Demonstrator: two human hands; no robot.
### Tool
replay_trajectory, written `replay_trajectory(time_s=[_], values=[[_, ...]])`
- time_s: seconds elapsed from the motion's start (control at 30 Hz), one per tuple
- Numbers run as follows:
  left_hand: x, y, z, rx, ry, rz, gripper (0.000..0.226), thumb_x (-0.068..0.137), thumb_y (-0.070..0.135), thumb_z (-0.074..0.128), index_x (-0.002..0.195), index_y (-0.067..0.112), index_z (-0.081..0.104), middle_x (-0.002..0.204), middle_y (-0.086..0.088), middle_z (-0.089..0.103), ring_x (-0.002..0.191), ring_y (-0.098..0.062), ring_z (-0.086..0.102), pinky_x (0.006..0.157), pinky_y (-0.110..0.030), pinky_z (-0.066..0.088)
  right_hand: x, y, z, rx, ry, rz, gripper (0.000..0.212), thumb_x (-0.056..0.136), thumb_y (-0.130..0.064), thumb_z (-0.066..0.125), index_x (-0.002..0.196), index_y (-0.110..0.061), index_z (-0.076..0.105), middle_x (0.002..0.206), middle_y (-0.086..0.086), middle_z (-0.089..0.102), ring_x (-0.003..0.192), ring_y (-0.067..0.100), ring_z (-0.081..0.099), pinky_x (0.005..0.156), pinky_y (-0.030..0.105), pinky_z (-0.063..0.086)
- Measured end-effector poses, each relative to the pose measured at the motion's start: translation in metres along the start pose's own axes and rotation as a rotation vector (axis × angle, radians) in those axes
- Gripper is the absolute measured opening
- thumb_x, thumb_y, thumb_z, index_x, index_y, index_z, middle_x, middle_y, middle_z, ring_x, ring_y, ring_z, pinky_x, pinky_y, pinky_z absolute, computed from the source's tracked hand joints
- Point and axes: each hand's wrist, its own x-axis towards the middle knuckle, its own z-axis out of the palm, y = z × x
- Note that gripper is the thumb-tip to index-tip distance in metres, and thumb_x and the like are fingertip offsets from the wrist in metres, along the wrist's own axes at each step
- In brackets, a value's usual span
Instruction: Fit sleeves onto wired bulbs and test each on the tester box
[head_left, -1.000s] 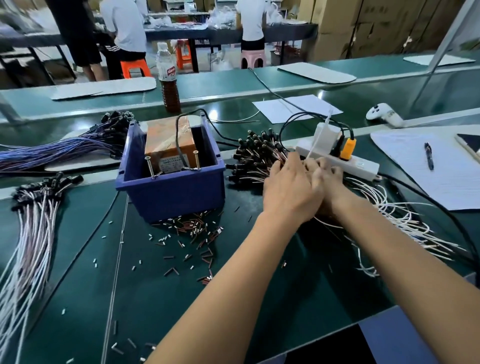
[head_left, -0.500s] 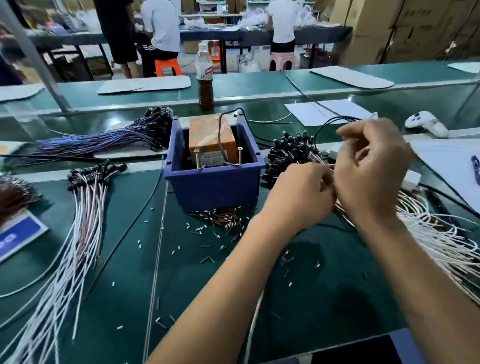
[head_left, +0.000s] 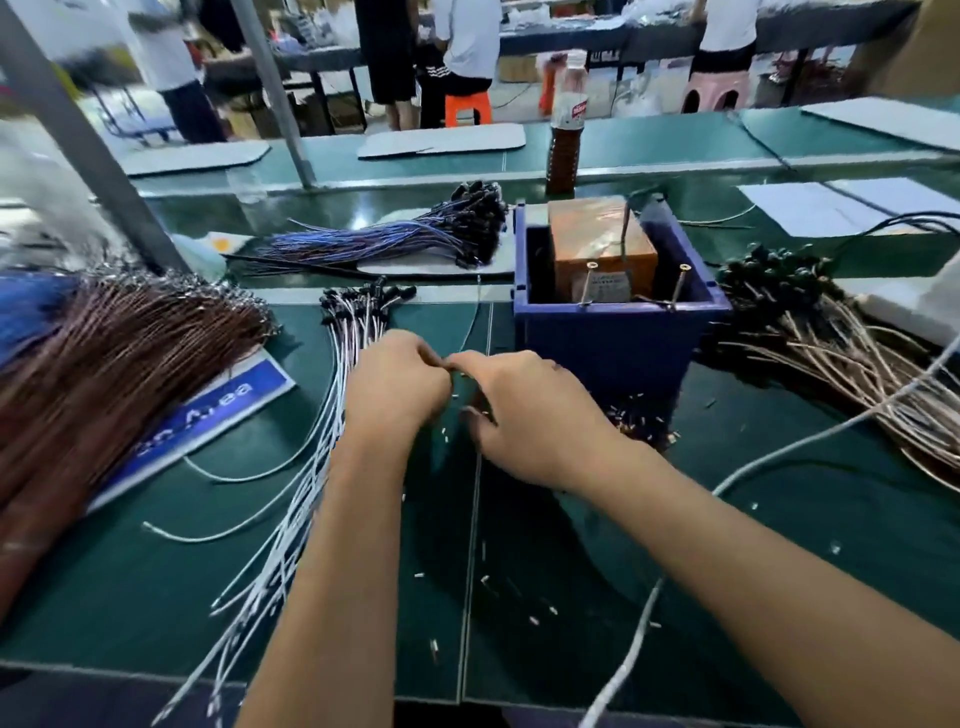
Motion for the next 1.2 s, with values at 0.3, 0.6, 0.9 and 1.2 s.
replay_trajectory(time_s=[0.3,0.6,0.9,1.2], values=[[0.038,-0.023,0.003,0.15,0.267,-0.29,0.032,0.1,0.018,0.059,0.129,0.004,0.058,0.134,-0.023,0.061,0.123,-0.043,0.061,0.096,-0.047,0.052,0.063,-0.037,0.035,-0.109,-0.288,0.059,0.048,0.098,-0.019,0.056,0.144,-0.015,0.045,0.133,0.015,0.055,0.121,0.039,0.059,0.098,0.048,0.053],[0.043,-0.023,0.002,0.126,0.248,-0.28,0.031,0.089,0.014,0.063,0.12,0.013,0.068,0.128,-0.02,0.065,0.12,-0.041,0.062,0.096,-0.044,0.052,0.061,-0.029,0.036,-0.027,-0.298,0.127,0.035,0.1,-0.029,0.054,0.132,-0.015,0.052,0.129,0.014,0.053,0.119,0.041,0.058,0.084,0.039,0.043],[0.039,-0.002,-0.002,-0.842,0.536,-0.185,0.005,0.108,0.012,0.037,0.11,0.01,0.041,0.105,-0.016,0.072,0.081,-0.026,0.07,0.071,-0.038,0.053,0.056,-0.03,0.025,0.145,-0.14,0.284,0.02,0.093,-0.016,0.064,0.113,-0.013,0.067,0.099,0.012,0.058,0.101,0.038,0.065,0.072,0.033,0.047],[0.016,0.035,-0.021,-1.778,0.158,0.033,0.031,0.111,0.041,0.038,0.098,0.014,0.041,0.07,-0.009,0.063,0.059,-0.017,0.053,0.056,-0.027,0.046,0.059,-0.036,-0.001,0.767,0.071,0.424,0.053,0.105,-0.061,0.043,0.118,-0.012,0.06,0.121,0.012,0.069,0.113,0.031,0.063,0.098,0.043,0.05]])
